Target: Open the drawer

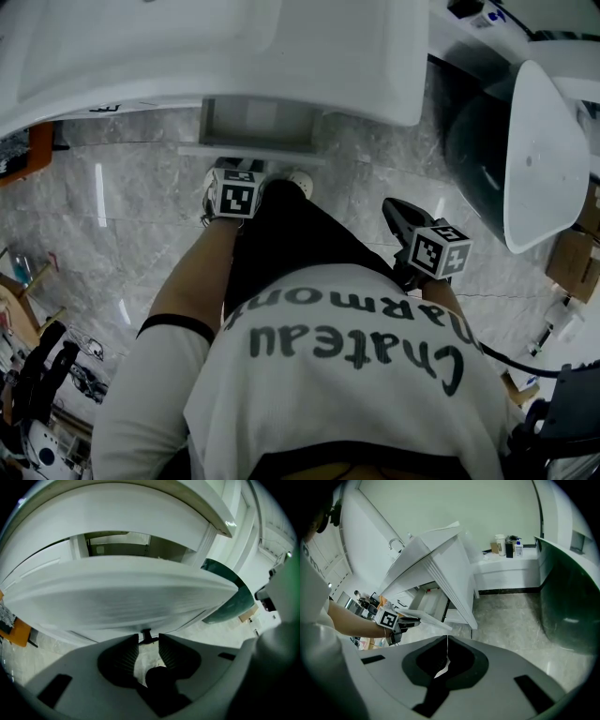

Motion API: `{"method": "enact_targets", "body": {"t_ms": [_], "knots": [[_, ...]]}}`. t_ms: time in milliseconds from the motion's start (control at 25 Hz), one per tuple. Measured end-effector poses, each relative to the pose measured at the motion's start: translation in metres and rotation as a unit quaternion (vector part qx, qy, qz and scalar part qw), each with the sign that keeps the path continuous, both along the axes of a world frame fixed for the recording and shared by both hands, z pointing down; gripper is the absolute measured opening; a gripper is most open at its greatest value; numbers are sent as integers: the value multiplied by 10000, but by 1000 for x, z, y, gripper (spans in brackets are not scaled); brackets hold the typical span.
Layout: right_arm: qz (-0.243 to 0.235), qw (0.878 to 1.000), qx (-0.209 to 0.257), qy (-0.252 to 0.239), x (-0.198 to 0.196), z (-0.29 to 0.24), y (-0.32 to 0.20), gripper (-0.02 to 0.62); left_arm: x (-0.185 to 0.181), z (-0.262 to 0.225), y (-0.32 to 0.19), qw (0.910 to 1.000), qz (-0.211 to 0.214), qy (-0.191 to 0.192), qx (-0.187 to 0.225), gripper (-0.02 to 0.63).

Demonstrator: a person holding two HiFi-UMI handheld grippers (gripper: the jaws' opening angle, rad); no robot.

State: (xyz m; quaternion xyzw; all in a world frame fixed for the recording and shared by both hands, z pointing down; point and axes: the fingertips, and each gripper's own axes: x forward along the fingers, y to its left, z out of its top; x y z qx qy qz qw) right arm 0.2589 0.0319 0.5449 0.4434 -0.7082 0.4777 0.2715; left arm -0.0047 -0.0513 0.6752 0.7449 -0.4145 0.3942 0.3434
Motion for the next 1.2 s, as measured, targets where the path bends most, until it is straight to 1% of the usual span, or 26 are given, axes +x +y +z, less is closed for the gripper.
{"method": "enact_targets", "body": {"t_ms": [320,480,600,880,1040,1120,1160,1200], "knots": [[-91,9999,51,-8,2,-1,-2,12,-2,0,3,9997,-238,51,-52,132],[-100,9999,49,-18,3,1,-1,12,-3,0,4,9996,-279,-81,-27,130],[-80,9999,87,-35,5,-1,-1,12,-4,2,6,9993,-343,-142,-96,130],[67,9998,168,-46,13,-3,-3,12,-4,5,7,9984,-372,-298,-312,127],[205,9996,182,-57,19,-7,-1,12,-2,4,8,9984,-297,-320,-358,126],[276,9994,189,-62,22,-7,1,12,-3,4,9,9982,-228,-391,-398,124],[312,9993,195,-63,23,-6,1,12,-8,8,15,9972,-211,-494,-519,120],[351,9992,204,-66,24,-4,1,12,-16,15,26,9949,-233,-635,-750,58]]}}
